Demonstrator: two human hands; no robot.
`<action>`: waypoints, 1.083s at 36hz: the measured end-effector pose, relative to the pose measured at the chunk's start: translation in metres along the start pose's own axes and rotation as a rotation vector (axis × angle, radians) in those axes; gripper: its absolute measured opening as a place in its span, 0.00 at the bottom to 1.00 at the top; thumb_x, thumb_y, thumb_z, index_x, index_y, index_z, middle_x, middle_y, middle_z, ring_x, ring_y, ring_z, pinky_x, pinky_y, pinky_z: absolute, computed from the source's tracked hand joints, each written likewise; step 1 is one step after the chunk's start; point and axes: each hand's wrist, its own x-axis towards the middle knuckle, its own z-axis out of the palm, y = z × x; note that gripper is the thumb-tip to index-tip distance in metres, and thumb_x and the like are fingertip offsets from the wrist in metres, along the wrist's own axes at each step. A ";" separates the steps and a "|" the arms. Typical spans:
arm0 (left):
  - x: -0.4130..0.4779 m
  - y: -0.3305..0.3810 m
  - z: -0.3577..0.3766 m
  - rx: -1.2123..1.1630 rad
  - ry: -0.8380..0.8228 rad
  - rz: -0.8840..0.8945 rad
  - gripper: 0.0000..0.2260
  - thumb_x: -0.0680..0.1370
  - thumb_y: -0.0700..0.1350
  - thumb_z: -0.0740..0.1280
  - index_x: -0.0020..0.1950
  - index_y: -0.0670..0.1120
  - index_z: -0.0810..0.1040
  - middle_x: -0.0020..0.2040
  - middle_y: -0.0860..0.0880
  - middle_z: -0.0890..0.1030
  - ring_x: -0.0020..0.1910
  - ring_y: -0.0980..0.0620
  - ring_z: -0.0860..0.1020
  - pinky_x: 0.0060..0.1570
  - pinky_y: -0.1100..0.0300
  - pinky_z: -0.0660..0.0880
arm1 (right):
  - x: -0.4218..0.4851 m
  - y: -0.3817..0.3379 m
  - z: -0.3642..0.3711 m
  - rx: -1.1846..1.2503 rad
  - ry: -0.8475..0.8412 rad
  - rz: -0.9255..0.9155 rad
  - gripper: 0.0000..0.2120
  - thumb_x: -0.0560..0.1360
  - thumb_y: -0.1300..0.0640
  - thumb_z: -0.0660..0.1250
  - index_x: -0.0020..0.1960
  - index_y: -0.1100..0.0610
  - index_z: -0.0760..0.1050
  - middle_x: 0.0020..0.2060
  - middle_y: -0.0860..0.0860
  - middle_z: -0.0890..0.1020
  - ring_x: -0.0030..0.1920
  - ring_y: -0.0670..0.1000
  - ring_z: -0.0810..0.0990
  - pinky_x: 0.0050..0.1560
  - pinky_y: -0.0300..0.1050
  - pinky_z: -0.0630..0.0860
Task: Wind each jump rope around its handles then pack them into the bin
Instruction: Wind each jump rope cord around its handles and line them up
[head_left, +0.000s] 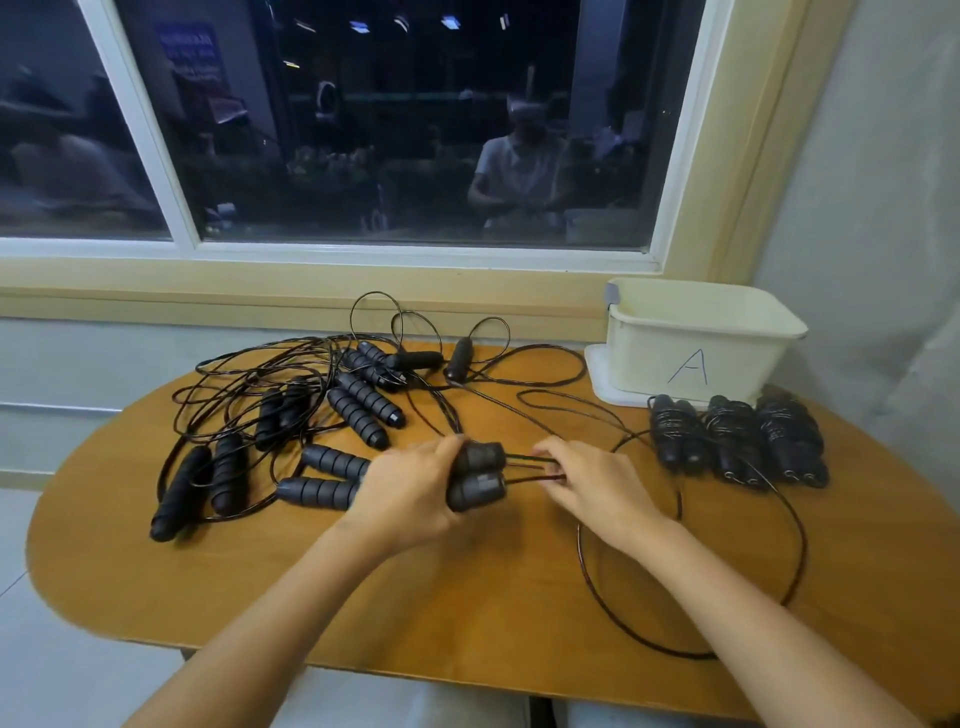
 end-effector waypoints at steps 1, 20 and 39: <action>-0.001 -0.007 -0.002 -0.002 0.012 -0.012 0.27 0.68 0.62 0.62 0.65 0.52 0.70 0.50 0.55 0.79 0.48 0.50 0.79 0.41 0.58 0.74 | -0.001 0.008 0.000 -0.014 0.029 -0.015 0.16 0.78 0.54 0.68 0.65 0.49 0.75 0.52 0.44 0.82 0.53 0.45 0.80 0.57 0.41 0.77; 0.020 0.006 -0.018 -1.636 -0.215 -0.484 0.33 0.63 0.51 0.72 0.66 0.40 0.75 0.66 0.47 0.79 0.67 0.49 0.75 0.64 0.54 0.69 | 0.029 -0.006 0.010 -0.129 -0.014 0.028 0.11 0.83 0.51 0.59 0.59 0.54 0.77 0.58 0.47 0.83 0.61 0.47 0.78 0.77 0.49 0.53; 0.034 -0.030 -0.026 0.067 0.035 -0.021 0.18 0.70 0.57 0.70 0.53 0.53 0.67 0.38 0.57 0.75 0.37 0.52 0.77 0.33 0.58 0.67 | 0.016 0.038 0.014 -0.258 0.159 -0.095 0.04 0.73 0.51 0.72 0.45 0.51 0.82 0.40 0.46 0.84 0.43 0.49 0.82 0.68 0.60 0.70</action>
